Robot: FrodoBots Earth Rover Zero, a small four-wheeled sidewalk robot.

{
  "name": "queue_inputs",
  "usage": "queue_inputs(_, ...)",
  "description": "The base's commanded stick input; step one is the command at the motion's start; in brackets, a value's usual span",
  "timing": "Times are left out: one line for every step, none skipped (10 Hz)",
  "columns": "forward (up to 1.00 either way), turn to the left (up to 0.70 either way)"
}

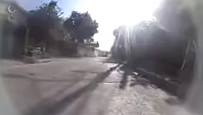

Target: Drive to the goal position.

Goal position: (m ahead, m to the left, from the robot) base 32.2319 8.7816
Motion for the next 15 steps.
queue_inputs(1.00,-0.32)
queue_inputs(1.00,-0.32)
queue_inputs(1.00,-0.30)
queue_inputs(1.00,-0.01)
queue_inputs(1.00,0.00)
queue_inputs(1.00,0.00)
queue_inputs(1.00,0.00)
queue_inputs(1.00,0.00)
queue_inputs(1.00,0.00)
queue_inputs(1.00,0.00)
queue_inputs(1.00,0.00)
queue_inputs(1.00,-0.02)
queue_inputs(1.00,-0.01)
queue_inputs(1.00,0.00)
queue_inputs(1.00,0.00)
